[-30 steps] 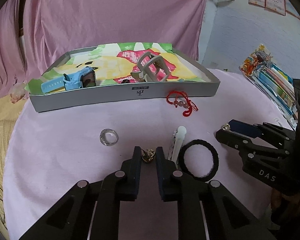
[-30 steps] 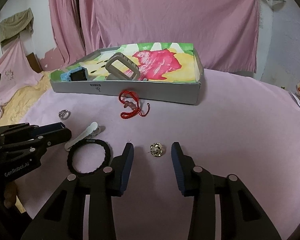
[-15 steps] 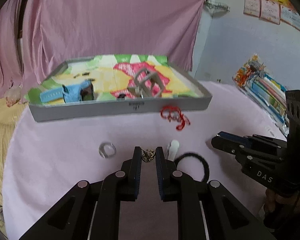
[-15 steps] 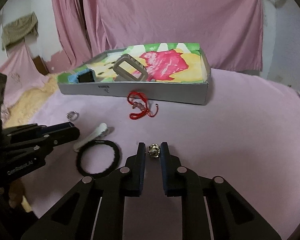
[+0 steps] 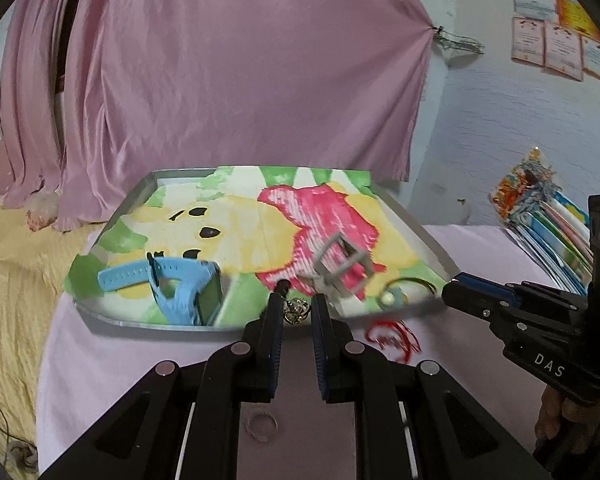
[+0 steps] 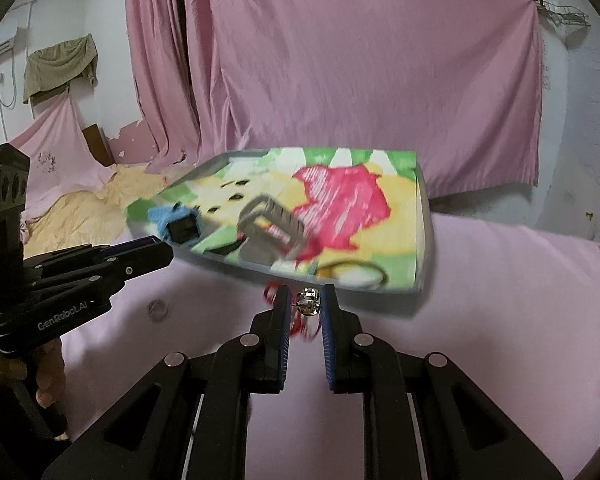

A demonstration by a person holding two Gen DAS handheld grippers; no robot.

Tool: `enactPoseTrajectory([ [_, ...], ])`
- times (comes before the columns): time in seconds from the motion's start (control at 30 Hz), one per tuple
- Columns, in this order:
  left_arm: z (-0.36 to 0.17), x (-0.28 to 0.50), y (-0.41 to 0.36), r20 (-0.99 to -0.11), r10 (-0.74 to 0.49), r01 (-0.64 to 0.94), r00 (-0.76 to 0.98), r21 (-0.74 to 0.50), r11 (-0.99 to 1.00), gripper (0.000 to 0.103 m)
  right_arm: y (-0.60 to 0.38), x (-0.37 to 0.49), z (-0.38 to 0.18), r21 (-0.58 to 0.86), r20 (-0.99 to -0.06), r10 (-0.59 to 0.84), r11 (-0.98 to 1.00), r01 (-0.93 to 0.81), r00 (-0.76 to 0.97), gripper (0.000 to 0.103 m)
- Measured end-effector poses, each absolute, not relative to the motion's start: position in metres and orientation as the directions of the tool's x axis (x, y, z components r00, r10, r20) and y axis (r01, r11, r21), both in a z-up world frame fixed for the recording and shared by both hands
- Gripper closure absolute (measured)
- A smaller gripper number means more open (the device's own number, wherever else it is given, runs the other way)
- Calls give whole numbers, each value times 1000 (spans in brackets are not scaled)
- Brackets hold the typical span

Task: Organize jewelry
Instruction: 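Carry both earrings over the tray with both tools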

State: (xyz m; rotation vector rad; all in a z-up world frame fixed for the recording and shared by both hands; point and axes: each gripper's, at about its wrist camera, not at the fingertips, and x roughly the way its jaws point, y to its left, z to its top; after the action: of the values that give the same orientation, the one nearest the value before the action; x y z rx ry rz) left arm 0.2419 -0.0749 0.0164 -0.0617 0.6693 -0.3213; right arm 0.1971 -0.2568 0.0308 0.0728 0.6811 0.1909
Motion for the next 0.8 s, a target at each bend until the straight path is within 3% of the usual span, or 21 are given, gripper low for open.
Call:
enactPoseTrajectory([
  [0.43,-8,285,-85,-690,-288,246,664,-163,956,90,-253,256,6,153,-685,192,981,-118,703,90],
  [0.8,-11,288,-88,-698,-281,246,659,-153,957,89,-252,270,-7,155,-719,189,982,-111,669,90],
])
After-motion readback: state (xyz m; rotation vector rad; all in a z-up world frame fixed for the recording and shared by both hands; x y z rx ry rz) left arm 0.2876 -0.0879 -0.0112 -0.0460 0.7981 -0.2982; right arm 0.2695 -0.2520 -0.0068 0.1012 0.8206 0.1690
